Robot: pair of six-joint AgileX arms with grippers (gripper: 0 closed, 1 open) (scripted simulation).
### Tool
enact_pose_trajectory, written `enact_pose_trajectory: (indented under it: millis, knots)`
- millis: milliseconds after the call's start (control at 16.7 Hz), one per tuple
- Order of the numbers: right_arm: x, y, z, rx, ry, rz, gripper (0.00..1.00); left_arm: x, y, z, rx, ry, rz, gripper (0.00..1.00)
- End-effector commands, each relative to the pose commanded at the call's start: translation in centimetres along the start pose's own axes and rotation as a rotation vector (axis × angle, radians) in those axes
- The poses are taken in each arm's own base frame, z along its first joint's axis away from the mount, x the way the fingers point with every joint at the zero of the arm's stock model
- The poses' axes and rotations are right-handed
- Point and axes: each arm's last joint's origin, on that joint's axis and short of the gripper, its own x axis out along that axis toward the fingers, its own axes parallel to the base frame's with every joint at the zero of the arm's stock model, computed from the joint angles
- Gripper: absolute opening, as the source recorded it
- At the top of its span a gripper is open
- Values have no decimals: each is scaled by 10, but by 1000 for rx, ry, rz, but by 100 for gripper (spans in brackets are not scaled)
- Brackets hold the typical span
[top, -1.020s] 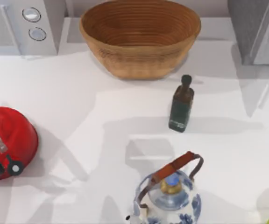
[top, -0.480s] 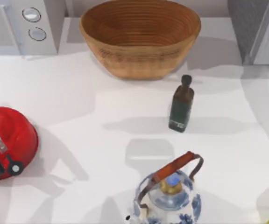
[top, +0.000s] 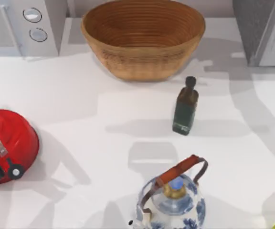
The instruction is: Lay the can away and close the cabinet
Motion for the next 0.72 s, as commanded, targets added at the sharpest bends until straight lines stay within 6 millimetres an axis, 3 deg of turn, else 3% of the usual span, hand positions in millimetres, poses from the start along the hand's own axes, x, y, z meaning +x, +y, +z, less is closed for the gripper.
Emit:
enact_pose_trajectory:
  millis: [60, 180, 720]
  knots:
    - [-6, -10, 5, -7, -15, -46, 100, 0, 0, 0, 0, 0, 0, 100]
    - [-3, -10, 6, -3, -18, -44, 100, 0, 0, 0, 0, 0, 0, 100]
    - [44, -11, 5, -7, -15, -46, 100, 0, 0, 0, 0, 0, 0, 100]
